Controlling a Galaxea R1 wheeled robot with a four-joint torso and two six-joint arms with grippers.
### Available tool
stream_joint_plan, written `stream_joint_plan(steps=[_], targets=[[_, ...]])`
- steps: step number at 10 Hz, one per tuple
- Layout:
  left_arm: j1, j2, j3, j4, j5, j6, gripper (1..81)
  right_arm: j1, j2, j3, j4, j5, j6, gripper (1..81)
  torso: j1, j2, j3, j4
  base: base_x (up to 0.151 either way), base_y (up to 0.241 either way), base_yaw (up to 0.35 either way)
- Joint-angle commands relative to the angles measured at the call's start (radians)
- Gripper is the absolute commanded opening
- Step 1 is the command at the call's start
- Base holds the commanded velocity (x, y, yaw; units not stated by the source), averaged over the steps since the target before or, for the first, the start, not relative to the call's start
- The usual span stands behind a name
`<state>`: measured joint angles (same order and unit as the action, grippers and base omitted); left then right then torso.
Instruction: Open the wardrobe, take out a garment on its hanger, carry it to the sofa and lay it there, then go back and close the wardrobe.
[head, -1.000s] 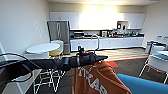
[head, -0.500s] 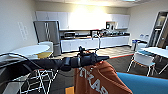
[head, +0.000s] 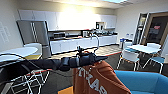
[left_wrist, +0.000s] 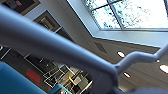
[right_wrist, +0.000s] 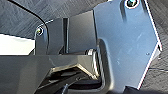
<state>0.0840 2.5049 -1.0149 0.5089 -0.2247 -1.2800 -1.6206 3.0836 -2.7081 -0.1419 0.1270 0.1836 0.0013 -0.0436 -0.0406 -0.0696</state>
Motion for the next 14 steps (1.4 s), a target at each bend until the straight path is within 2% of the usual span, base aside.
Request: stream_joint_plan(steps=[1,14], targets=[[-0.188,0.003,0.015,0.019,-0.076,0.021,1.0,0.043,0.014,0.012,-0.008,-0.052,-0.004,81.1,0.0,0.0,0.0,0.0,0.0,0.0,-0.281],[-0.184,0.005,0.015,0.02,-0.074,0.021,1.0,0.044,0.014,0.012,-0.01,-0.052,-0.006,81.1,0.0,0.0,0.0,0.0,0.0,0.0,-0.281]])
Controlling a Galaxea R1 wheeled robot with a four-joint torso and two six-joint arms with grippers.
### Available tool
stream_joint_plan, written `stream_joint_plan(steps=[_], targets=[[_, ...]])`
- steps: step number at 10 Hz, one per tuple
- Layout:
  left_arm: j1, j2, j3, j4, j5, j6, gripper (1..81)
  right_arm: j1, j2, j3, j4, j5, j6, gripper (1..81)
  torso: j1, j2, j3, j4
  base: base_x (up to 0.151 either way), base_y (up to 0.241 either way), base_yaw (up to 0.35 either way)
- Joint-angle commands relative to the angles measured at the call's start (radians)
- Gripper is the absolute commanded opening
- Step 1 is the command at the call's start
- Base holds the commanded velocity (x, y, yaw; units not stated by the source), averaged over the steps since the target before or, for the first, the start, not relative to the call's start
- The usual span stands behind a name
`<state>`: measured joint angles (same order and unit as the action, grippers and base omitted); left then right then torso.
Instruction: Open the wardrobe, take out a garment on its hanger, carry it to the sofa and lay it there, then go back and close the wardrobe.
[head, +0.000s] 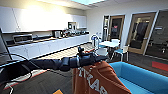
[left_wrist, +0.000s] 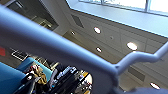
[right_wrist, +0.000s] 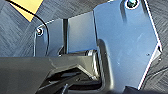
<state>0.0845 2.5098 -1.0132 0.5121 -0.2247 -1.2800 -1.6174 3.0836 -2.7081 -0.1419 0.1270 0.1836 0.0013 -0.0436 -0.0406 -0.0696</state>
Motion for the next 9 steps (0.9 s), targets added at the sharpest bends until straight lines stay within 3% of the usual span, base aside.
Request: stream_joint_plan(steps=[1,9], targets=[[-0.185,-0.003,0.013,0.022,-0.074,0.021,1.0,0.04,0.014,0.012,-0.01,-0.052,-0.006,81.1,0.0,0.0,0.0,0.0,0.0,0.0,-0.281],[-0.173,-0.008,0.019,0.032,-0.073,0.021,1.0,0.04,0.014,0.012,-0.008,-0.052,-0.006,81.1,0.0,0.0,0.0,0.0,0.0,0.0,-0.281]])
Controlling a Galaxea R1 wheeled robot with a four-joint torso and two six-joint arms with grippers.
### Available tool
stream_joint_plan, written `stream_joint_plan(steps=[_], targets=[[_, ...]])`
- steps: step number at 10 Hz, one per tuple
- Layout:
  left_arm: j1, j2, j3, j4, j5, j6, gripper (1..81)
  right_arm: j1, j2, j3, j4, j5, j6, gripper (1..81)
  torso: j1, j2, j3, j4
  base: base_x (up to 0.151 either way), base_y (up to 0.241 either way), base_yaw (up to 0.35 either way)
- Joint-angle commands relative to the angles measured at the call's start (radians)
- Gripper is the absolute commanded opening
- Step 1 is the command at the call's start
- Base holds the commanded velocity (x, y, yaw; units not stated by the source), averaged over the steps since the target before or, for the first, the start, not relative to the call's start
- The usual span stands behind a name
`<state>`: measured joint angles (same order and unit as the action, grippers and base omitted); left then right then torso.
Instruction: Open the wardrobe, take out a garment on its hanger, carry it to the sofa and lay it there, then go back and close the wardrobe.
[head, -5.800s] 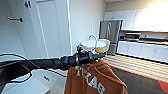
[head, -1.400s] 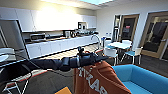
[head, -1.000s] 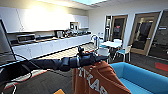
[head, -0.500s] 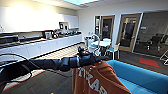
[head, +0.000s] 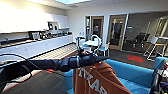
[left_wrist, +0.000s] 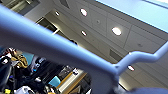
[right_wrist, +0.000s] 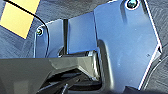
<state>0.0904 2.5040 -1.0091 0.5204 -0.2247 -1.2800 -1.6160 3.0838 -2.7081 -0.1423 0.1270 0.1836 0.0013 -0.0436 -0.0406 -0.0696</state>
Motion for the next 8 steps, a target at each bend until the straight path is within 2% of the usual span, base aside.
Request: stream_joint_plan(steps=[1,8], targets=[[-0.179,-0.003,0.015,0.026,-0.071,0.021,1.0,0.038,0.014,0.012,-0.008,-0.052,-0.006,81.1,0.0,0.0,0.0,0.0,0.0,0.0,-0.281],[-0.177,-0.013,0.017,0.029,-0.068,0.018,1.0,0.038,0.014,0.013,-0.006,-0.052,-0.006,81.1,0.0,0.0,0.0,0.0,0.0,0.0,-0.279]])
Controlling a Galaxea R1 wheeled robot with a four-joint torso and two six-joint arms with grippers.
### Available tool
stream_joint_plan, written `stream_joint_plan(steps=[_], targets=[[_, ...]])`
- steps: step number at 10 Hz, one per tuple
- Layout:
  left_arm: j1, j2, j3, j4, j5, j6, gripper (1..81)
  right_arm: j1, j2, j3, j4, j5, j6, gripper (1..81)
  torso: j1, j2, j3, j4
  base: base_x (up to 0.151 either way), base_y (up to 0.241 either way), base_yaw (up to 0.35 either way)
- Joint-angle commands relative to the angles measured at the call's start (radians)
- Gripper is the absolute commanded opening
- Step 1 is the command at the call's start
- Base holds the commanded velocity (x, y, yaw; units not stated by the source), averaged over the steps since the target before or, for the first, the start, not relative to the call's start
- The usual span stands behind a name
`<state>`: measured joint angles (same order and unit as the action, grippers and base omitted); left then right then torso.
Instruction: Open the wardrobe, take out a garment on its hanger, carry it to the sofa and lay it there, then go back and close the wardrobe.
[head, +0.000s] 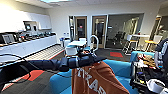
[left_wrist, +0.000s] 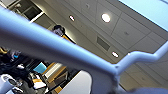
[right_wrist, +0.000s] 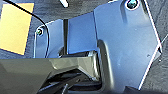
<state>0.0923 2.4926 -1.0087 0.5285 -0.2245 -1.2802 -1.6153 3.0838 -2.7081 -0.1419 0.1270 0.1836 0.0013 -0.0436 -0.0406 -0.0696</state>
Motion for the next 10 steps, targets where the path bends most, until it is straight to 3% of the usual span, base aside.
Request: stream_joint_plan(steps=[1,10], targets=[[-0.179,-0.001,0.015,0.021,-0.069,0.018,1.0,0.039,0.014,0.013,-0.007,-0.052,-0.006,81.1,0.0,0.0,0.0,0.0,0.0,0.0,-0.265],[-0.179,0.0,0.012,0.03,-0.064,0.015,1.0,0.041,0.015,0.013,-0.008,-0.052,-0.006,81.1,0.0,0.0,0.0,0.0,0.0,0.0,-0.22]])
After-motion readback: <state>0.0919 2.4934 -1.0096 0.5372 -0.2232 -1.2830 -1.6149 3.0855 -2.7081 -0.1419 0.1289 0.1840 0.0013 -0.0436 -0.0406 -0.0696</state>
